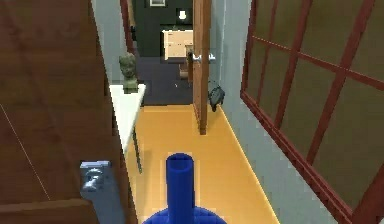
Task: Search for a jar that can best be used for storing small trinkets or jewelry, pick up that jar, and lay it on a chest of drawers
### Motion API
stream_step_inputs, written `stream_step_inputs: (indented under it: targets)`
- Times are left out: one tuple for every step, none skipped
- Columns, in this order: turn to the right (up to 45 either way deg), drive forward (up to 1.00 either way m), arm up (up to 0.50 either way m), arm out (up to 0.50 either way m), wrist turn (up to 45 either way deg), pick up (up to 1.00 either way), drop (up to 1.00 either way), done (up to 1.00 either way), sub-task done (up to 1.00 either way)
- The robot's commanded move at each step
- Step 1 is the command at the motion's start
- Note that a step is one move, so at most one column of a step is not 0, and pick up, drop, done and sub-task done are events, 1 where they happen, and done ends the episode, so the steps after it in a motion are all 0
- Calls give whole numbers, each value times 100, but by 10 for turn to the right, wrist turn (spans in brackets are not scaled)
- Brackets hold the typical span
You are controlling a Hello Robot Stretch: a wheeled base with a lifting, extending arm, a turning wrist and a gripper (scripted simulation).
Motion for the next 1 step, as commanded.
stream_step_inputs:
  targets:
    - [0, 45, 0, 0, 0, 0, 0, 0, 0]
